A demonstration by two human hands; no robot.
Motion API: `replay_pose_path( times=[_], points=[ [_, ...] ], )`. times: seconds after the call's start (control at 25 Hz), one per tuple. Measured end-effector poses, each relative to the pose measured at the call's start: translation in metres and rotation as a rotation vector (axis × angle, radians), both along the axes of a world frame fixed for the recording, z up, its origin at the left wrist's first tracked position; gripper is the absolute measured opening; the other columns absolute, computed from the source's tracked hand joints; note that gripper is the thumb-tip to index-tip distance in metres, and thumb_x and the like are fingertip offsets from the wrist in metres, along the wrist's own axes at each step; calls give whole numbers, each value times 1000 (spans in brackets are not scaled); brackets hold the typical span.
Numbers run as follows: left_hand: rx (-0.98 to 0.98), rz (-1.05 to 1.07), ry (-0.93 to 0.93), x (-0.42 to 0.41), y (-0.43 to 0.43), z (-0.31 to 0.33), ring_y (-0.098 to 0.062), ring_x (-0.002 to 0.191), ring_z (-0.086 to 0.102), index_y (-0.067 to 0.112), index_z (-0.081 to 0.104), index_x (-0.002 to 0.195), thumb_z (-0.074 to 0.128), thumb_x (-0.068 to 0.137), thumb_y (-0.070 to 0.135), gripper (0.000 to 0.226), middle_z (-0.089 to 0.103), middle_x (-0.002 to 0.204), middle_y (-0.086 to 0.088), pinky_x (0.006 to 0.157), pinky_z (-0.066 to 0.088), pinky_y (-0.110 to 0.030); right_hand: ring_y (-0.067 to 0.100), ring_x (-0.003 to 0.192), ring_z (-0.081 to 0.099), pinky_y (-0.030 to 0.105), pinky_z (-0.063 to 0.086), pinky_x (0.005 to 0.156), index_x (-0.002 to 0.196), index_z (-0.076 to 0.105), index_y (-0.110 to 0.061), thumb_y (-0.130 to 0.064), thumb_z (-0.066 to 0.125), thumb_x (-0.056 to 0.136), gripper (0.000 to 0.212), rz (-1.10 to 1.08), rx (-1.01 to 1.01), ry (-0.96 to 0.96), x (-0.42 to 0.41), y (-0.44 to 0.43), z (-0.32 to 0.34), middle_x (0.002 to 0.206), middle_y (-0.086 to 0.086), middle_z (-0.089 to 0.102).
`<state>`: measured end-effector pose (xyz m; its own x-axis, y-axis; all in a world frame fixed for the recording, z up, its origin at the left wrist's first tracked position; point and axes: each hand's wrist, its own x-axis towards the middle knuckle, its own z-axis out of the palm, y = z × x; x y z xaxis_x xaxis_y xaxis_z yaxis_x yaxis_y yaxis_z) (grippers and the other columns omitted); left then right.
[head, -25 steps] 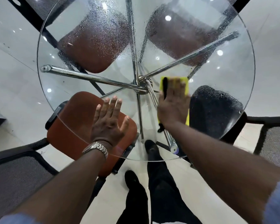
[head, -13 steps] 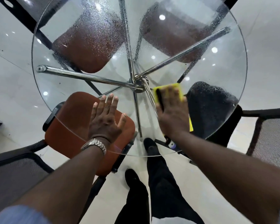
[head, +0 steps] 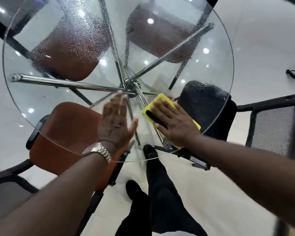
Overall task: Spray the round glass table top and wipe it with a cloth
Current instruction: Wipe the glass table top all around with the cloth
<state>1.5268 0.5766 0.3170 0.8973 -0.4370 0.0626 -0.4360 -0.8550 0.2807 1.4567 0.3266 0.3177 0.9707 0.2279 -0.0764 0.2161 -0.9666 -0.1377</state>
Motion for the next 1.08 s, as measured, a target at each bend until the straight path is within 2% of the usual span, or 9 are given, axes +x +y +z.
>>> replay_pose_path(
  times=[0.08, 0.12, 0.24, 0.32, 0.52, 0.76, 0.96, 1.0, 1.08],
  points=[
    [3, -171, -1, -8, -26, -11, -28, 160, 10, 9, 18, 164, 42, 102, 54, 81, 8, 173, -11, 128, 16, -51, 16, 166, 10, 43, 7, 135, 169, 18, -37, -56, 32, 111, 63, 270, -59, 24, 27, -51, 4, 179, -7, 15],
    [24, -197, -11, -12, -31, -17, -26, 161, 7, 10, 16, 164, 41, 102, 55, 81, 6, 174, -8, 128, 16, -51, 16, 166, 10, 44, 9, 135, 169, 18, -38, -55, 32, 111, 62, 176, -49, 29, 42, -71, 1, 179, -7, 16],
    [74, -214, -48, -13, -33, -22, -24, 161, 7, 14, 17, 165, 43, 102, 55, 79, 7, 174, -5, 128, 16, -52, 18, 166, 12, 51, 17, 132, 171, 20, -30, -51, 32, 112, 63, -599, 37, -82, 41, -71, -6, 179, -3, 17],
    [104, -241, -18, -13, -32, -17, -22, 161, 7, 16, 17, 165, 43, 101, 53, 78, 8, 174, -4, 127, 18, -52, 23, 166, 15, 54, 16, 132, 171, 21, -25, -48, 35, 112, 65, -776, 34, -105, 10, -37, -12, 179, 0, 18],
    [109, -236, -4, -12, -35, -21, -22, 160, 11, 17, 24, 164, 43, 100, 53, 76, 15, 173, -3, 127, 19, -51, 19, 167, 7, 46, 7, 135, 171, 8, -36, -59, 24, 112, 65, 145, -106, 44, 18, -112, -1, 179, -7, 6],
    [104, -234, 16, -12, -36, -18, -21, 160, 12, 17, 24, 164, 41, 99, 54, 76, 15, 173, -3, 128, 19, -51, 23, 166, 11, 56, 17, 132, 172, 14, -26, -54, 27, 109, 69, -864, 15, -113, 9, -72, -13, 180, 0, 10],
    [103, -213, 51, -13, -36, -19, -19, 160, 11, 20, 23, 164, 39, 100, 57, 76, 14, 173, 0, 129, 15, -48, 20, 166, 7, 53, 13, 134, 172, 19, -28, -55, 32, 111, 67, -26, -87, 23, 15, -113, -3, 180, -2, 13],
    [101, -218, 44, -12, -36, -21, -19, 160, 11, 20, 23, 164, 40, 100, 57, 76, 14, 173, 1, 129, 15, -48, 19, 166, 6, 54, 15, 134, 171, 20, -31, -56, 31, 111, 66, -52, -97, 25, 30, -135, -4, 180, -2, 14],
    [96, -215, 42, -12, -37, -20, -19, 160, 10, 22, 21, 164, 40, 100, 58, 77, 13, 173, 2, 129, 14, -47, 20, 167, 9, 55, 20, 131, 171, 19, -31, -56, 28, 110, 67, -514, -31, -38, 38, -148, -5, 180, -2, 14]
  ],
)
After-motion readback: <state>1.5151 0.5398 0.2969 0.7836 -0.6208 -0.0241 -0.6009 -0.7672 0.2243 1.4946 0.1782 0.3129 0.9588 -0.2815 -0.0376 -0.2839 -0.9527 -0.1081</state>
